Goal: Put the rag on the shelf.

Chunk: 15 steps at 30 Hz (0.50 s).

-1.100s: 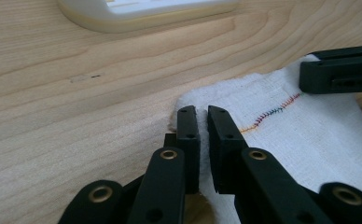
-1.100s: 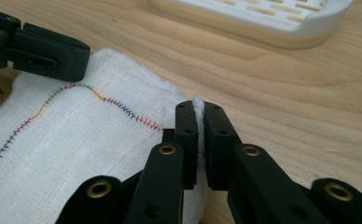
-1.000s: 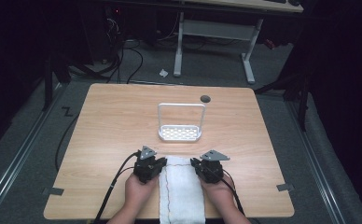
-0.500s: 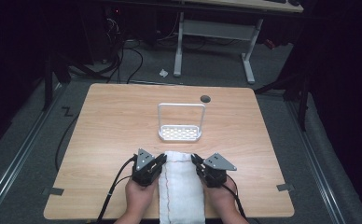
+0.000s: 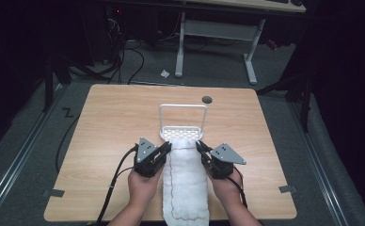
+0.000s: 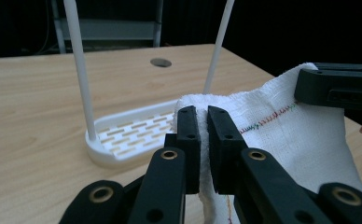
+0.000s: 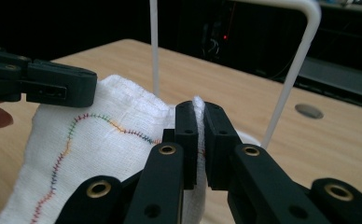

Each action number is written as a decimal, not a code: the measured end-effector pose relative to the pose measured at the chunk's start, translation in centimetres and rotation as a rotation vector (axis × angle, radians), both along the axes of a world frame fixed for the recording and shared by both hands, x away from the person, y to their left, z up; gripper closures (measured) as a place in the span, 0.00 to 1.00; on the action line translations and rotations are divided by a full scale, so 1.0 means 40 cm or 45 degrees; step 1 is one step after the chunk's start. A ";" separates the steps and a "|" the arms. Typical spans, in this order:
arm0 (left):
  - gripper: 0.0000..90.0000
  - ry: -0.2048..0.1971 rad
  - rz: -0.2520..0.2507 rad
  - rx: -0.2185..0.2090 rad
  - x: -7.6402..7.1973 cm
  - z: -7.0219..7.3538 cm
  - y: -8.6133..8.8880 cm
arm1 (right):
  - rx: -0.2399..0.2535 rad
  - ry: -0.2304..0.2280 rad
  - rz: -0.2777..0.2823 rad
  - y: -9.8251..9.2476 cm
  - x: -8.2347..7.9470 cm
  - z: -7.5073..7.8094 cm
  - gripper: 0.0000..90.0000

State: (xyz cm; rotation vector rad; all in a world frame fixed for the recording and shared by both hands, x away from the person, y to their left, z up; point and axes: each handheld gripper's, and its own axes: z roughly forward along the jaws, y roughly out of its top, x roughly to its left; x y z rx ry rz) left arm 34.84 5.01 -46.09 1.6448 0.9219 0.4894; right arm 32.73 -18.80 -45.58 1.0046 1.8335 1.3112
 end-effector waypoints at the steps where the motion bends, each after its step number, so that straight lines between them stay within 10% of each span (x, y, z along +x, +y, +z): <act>1: 0.93 -0.007 0.001 -0.004 0.003 0.009 0.000 | 0.008 -0.012 -0.002 -0.001 0.002 0.010 0.95; 15: 0.94 -0.164 0.006 -0.053 -0.014 0.125 0.002 | 0.084 -0.157 -0.004 -0.008 -0.003 0.126 0.95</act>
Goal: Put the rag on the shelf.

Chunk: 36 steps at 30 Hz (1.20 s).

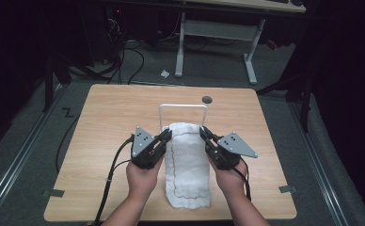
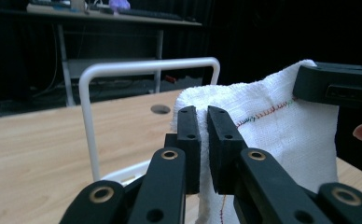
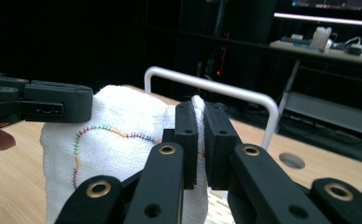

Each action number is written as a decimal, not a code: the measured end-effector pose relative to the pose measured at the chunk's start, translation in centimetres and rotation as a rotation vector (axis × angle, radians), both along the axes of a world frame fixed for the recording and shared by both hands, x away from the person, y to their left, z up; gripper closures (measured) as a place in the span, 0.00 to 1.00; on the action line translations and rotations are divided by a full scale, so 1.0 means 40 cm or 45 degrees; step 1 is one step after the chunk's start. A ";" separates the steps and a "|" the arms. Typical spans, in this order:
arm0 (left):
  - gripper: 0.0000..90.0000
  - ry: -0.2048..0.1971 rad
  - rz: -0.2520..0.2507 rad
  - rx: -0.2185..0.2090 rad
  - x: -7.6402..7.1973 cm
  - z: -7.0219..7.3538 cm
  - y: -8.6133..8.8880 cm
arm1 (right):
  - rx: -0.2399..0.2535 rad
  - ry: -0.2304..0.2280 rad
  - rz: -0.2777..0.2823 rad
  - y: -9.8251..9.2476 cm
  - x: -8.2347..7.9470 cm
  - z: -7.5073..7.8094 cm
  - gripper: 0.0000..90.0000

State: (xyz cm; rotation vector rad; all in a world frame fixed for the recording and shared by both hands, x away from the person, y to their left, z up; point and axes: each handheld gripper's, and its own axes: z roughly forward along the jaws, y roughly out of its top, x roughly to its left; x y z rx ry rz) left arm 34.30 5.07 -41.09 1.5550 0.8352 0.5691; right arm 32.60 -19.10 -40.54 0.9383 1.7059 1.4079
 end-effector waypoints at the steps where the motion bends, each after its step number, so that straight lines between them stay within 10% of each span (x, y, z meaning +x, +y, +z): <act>1: 0.94 -0.013 -0.002 0.001 -0.001 0.007 0.000 | 0.002 -0.008 0.002 0.000 -0.002 0.007 0.95; 15: 0.94 -0.149 -0.017 0.012 0.013 0.118 -0.013 | 0.025 -0.124 0.000 -0.007 -0.006 0.106 0.95; 36: 0.94 -0.215 -0.001 0.029 0.072 0.185 -0.015 | 0.052 -0.151 -0.016 -0.015 0.050 0.172 0.95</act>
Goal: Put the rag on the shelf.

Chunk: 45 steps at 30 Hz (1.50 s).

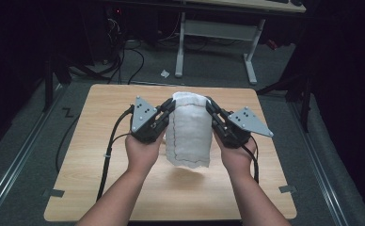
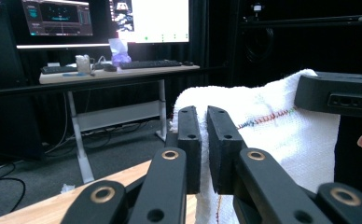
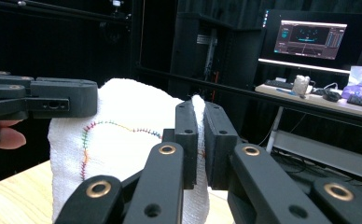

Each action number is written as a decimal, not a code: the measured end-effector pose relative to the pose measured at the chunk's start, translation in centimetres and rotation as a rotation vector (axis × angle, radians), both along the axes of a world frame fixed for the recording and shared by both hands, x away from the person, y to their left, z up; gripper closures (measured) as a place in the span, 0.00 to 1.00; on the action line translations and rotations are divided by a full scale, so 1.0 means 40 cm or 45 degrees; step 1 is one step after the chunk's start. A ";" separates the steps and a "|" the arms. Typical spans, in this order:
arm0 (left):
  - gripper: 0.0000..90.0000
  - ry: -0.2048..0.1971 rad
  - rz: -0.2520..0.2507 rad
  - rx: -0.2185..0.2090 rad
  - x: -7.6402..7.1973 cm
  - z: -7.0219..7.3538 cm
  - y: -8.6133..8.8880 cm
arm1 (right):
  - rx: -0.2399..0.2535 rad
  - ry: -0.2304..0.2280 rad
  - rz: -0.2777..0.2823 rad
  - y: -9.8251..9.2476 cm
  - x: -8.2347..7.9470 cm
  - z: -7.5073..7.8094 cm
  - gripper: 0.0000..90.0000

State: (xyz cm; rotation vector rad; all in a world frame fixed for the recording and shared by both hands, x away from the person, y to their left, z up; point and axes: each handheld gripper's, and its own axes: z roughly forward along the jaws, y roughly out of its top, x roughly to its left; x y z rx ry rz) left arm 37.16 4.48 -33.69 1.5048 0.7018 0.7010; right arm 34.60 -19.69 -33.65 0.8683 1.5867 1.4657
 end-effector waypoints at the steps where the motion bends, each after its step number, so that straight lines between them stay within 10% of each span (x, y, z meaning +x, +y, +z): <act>1: 0.94 0.001 -0.004 -0.002 0.006 0.002 -0.001 | 0.002 0.003 -0.002 -0.001 0.005 0.001 0.95; 22: 0.94 -0.024 0.034 0.009 0.151 0.055 -0.003 | 0.058 0.020 -0.034 -0.007 0.152 0.046 0.95; 45: 0.94 0.073 0.092 0.087 0.324 0.074 -0.008 | 0.050 0.161 -0.052 0.005 0.343 0.060 0.95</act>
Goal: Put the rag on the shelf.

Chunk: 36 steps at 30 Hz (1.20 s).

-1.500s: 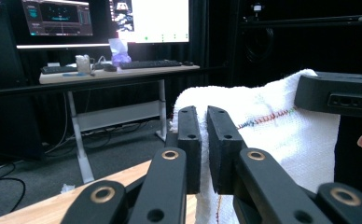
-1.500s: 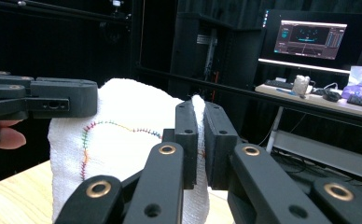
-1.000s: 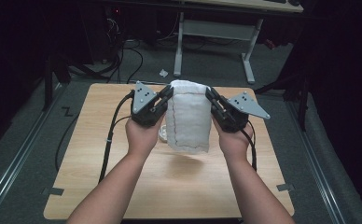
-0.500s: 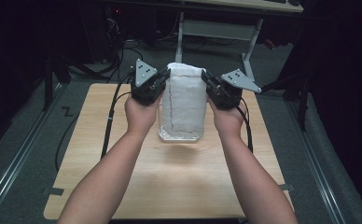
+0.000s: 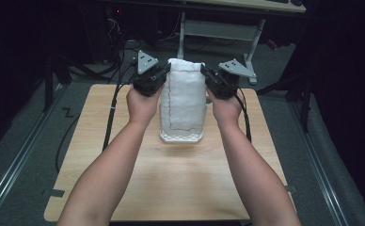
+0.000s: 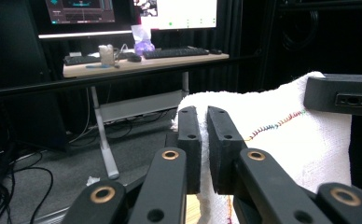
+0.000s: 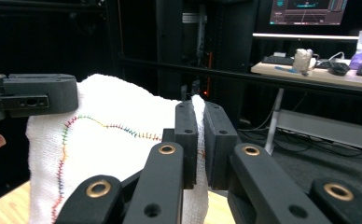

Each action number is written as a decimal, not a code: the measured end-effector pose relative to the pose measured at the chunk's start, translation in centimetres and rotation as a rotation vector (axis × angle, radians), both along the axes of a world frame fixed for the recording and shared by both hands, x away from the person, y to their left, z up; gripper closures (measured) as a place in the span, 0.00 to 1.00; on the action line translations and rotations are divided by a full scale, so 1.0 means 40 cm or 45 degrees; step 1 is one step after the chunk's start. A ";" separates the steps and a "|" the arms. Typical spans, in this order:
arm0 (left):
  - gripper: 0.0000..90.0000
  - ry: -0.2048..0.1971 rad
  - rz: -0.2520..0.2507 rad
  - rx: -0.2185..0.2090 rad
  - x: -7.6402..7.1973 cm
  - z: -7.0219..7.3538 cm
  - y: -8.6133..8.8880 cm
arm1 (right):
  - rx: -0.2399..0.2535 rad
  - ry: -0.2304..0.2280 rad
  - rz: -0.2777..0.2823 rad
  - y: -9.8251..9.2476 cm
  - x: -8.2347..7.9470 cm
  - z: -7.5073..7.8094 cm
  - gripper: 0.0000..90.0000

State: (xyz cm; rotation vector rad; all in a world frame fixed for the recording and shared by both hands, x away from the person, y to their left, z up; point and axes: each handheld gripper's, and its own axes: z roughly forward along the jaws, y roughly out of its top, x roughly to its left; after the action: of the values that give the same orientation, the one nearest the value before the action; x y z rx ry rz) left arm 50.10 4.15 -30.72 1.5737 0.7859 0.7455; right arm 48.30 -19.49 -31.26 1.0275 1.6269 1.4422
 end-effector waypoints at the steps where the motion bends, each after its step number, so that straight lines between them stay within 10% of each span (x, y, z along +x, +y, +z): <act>1: 0.94 0.002 0.000 0.001 0.007 0.000 -0.003 | -0.006 -0.006 -0.008 0.000 0.006 -0.003 0.95; 21: 0.92 0.323 0.010 0.060 0.137 -0.116 -0.023 | -0.104 0.243 -0.033 -0.009 0.133 -0.116 0.91; 25: 0.75 0.323 0.008 0.037 0.138 -0.127 -0.010 | -0.132 0.301 -0.033 -0.003 0.146 -0.136 0.81; 36: 0.68 0.309 -0.019 0.020 0.105 -0.111 -0.008 | -0.141 0.320 0.023 0.007 0.122 -0.124 0.70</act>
State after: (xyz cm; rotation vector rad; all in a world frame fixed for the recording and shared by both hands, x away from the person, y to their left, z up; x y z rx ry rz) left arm 54.30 3.83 -35.16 1.7026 0.9453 0.5565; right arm 53.18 -19.19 -36.23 1.1696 1.8753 1.2581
